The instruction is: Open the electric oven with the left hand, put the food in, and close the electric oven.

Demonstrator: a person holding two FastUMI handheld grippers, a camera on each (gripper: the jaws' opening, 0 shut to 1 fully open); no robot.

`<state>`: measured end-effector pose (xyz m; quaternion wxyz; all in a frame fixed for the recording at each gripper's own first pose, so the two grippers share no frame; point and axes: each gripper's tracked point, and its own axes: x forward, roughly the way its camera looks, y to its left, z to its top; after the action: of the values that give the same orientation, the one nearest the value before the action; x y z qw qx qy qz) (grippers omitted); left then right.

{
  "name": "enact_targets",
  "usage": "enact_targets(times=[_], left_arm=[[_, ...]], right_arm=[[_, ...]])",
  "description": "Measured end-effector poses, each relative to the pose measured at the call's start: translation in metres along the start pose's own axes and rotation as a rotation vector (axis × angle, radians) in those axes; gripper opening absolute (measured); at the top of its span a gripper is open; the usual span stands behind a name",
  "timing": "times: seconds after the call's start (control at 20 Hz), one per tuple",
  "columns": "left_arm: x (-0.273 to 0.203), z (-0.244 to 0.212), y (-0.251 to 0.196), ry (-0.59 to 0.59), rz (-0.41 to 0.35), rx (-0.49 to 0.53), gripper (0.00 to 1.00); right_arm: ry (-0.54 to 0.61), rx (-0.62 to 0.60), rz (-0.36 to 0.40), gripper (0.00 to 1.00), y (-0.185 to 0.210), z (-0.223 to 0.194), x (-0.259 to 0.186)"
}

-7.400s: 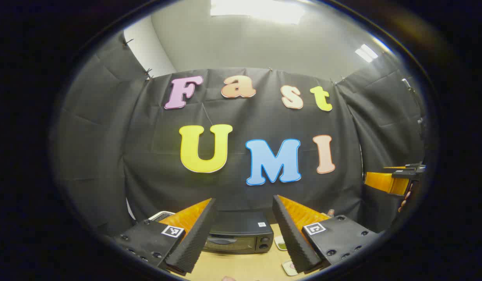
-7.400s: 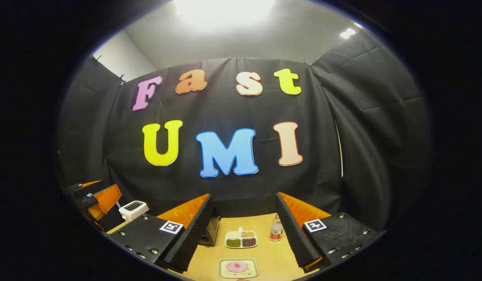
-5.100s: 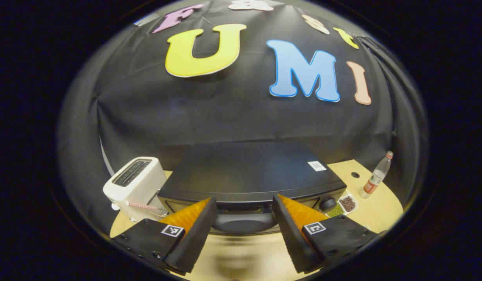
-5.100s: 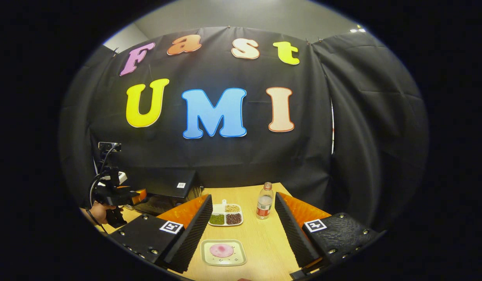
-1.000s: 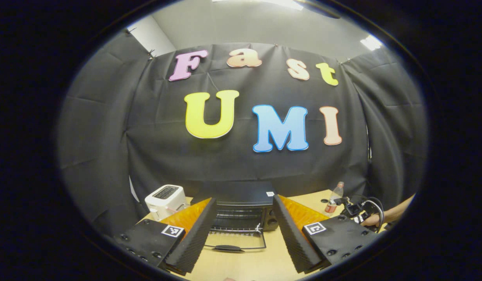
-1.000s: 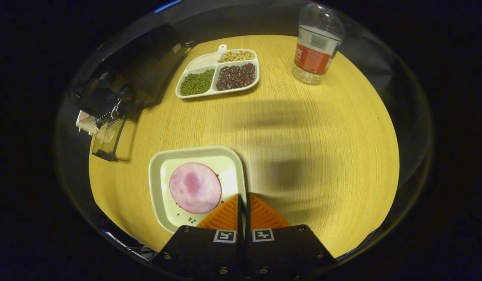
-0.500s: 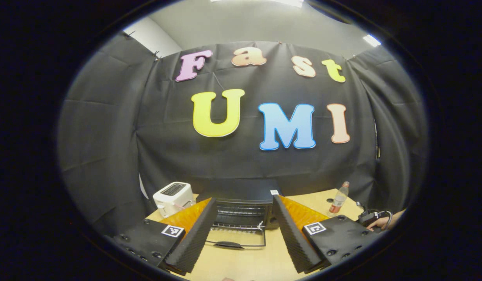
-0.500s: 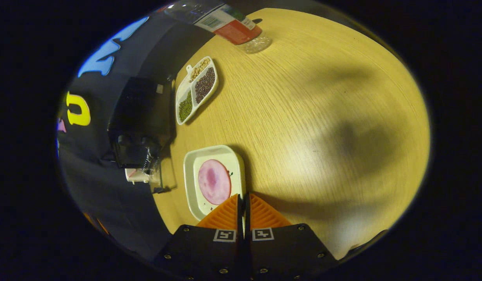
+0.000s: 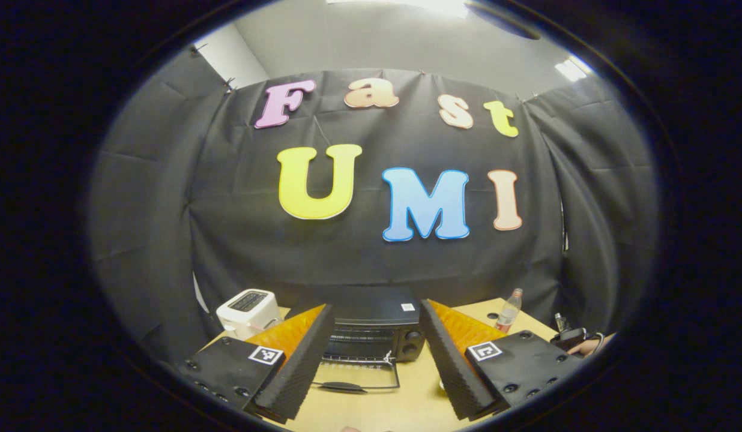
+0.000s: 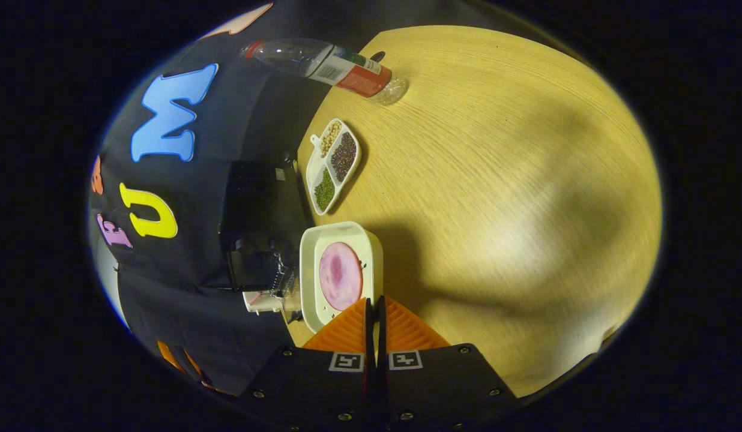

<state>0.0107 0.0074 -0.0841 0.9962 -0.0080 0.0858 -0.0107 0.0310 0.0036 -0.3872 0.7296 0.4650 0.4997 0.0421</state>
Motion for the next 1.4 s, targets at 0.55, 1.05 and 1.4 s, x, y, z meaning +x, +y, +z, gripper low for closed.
enact_targets(times=[0.55,1.05,1.4], left_arm=[[0.019,0.006,0.069,-0.034,-0.132,-0.015,0.92],[0.001,-0.005,0.159,-0.018,-0.043,-0.005,1.00],[-0.013,-0.016,0.216,0.018,0.055,0.000,1.00]], right_arm=[[-0.161,0.120,0.046,0.01,0.095,-0.098,-0.001],[-0.261,0.247,0.029,0.01,0.171,-0.121,0.088],[-0.387,0.372,-0.001,0.01,0.211,-0.105,0.148]])
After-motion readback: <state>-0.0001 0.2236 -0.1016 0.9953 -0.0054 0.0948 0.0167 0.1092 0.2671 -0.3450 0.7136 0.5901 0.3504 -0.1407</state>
